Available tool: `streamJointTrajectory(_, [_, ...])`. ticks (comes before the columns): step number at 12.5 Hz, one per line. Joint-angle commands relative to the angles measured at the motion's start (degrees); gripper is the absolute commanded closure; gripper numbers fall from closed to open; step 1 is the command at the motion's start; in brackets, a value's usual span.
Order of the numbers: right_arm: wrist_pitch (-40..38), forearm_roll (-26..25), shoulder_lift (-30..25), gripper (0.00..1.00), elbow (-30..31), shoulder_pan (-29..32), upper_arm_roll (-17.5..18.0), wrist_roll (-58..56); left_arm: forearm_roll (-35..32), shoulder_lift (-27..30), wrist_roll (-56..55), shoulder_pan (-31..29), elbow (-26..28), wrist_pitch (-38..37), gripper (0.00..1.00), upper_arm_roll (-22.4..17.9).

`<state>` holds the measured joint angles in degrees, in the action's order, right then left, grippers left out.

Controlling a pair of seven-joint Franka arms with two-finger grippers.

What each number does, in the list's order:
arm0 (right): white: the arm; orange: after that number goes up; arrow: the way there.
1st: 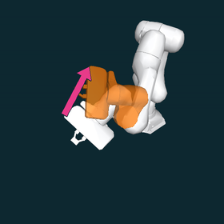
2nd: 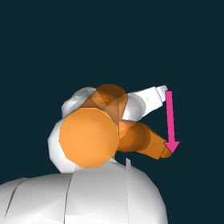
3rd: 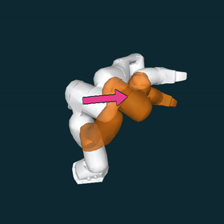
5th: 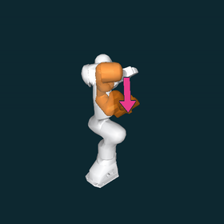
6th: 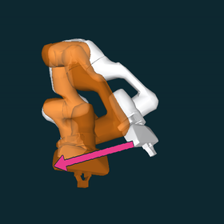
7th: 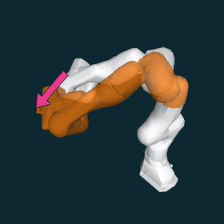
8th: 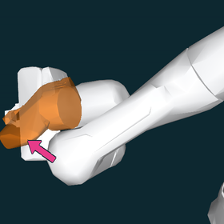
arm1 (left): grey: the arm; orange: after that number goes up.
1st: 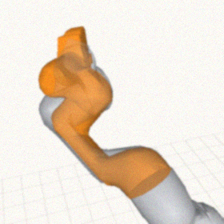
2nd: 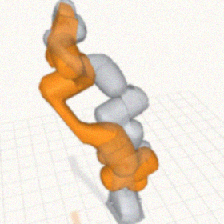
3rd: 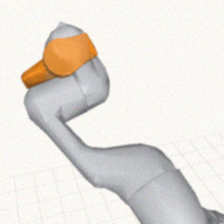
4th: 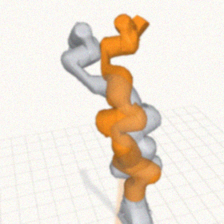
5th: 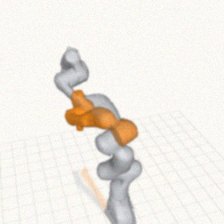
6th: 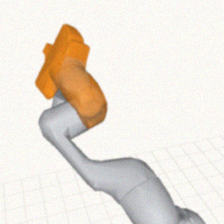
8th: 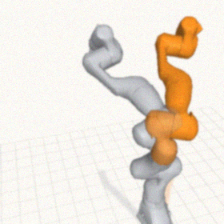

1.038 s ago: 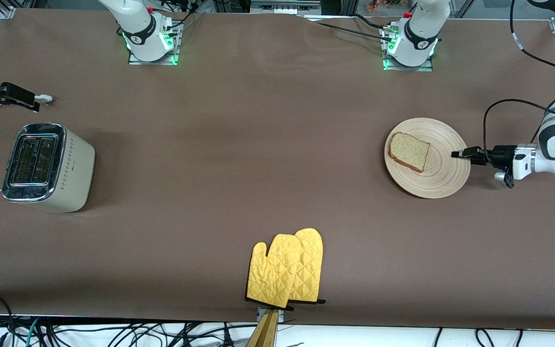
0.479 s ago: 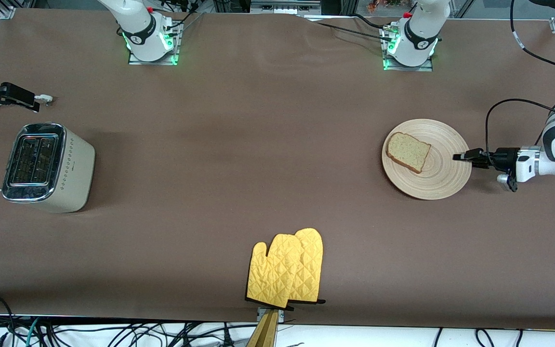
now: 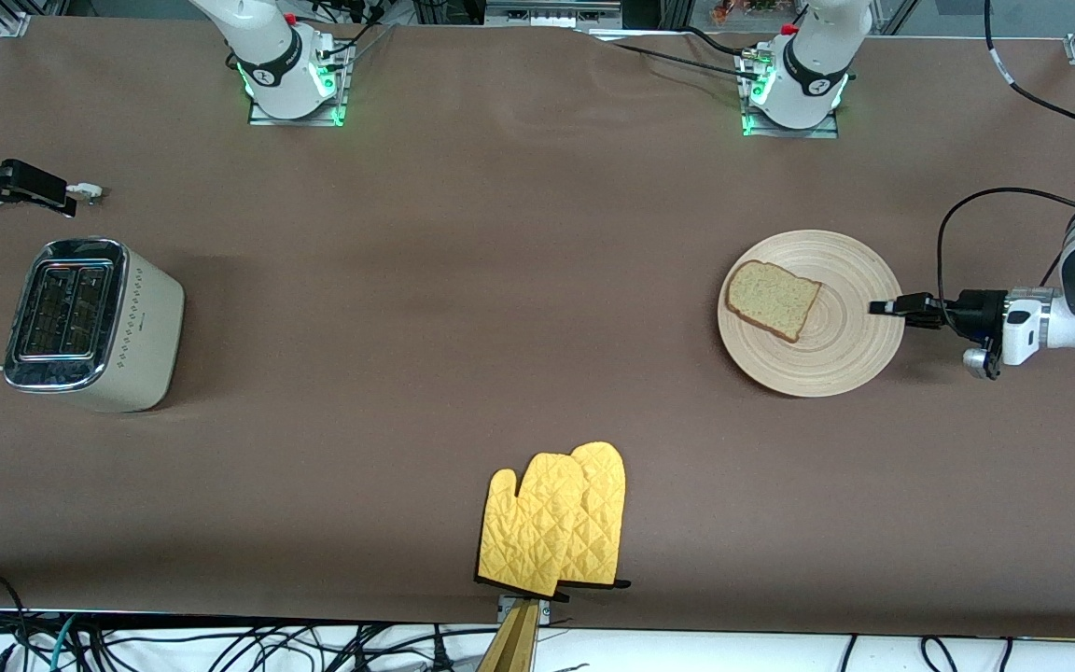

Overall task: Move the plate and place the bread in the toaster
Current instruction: 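Slide the plate with the left gripper toward the table's middle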

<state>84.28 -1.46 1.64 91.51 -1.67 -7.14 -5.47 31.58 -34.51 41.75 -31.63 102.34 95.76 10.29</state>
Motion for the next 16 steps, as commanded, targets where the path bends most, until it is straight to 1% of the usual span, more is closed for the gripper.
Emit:
streamJointTrajectory(1, [-0.6, 0.9, -0.3, 0.0, -0.1, 0.2, -0.2, -1.0, 3.9, 1.5, -2.1, 1.1, -0.1, -2.2, 1.0, 1.1])
streamJointTrajectory(2, [-0.7, 0.9, -0.3, 0.0, -0.1, 0.2, -0.2, -1.0, 5.2, 1.6, -3.8, 2.4, -0.1, -2.2, 1.0, 1.6])
streamJointTrajectory(4, [-0.7, 0.9, -0.3, 0.0, -0.1, 0.2, -0.2, -1.0, 10.3, 1.9, -7.7, 7.7, -0.1, -2.0, 1.0, 1.7])
streamJointTrajectory(6, [-0.6, 0.9, -0.2, 0.0, -0.1, 0.2, -0.3, -1.0, 14.7, 2.4, -8.1, 14.6, 0.0, -0.6, 1.0, 1.7])
streamJointTrajectory(7, [-0.7, 0.9, -0.3, 0.0, -0.1, 0.2, -0.6, -1.0, 18.7, 2.4, -8.3, 17.7, 0.7, 1.8, 1.0, 1.6])
streamJointTrajectory(8, [-0.7, 0.9, -0.2, 0.0, -0.1, 0.2, -0.6, -1.0, 20.9, 2.3, -9.0, 20.9, 0.8, 4.1, 1.0, 1.4])
streamJointTrajectory(11, [-0.6, 0.9, -0.2, 0.0, -0.1, 0.2, -0.6, -1.0, 23.5, 1.6, -11.2, 29.1, 0.8, 9.3, 1.0, 1.3])
streamJointTrajectory(13, [-0.6, 0.9, -0.2, 0.0, -0.1, 0.2, -0.6, -1.0, 30.1, -0.5, -11.2, 34.6, 0.8, 12.9, 1.0, 1.0])
streamJointTrajectory(15, [-0.6, 0.9, -0.2, 0.0, -0.1, 0.2, -0.6, -1.0, 34.6, -1.8, -11.2, 39.6, 0.8, 19.5, 1.0, 1.0])
streamJointTrajectory(16, [-0.6, 0.9, -0.2, 0.0, -0.1, 0.2, -0.6, -1.0, 37.0, -2.4, -11.2, 41.6, 0.8, 20.9, 1.0, 0.8])
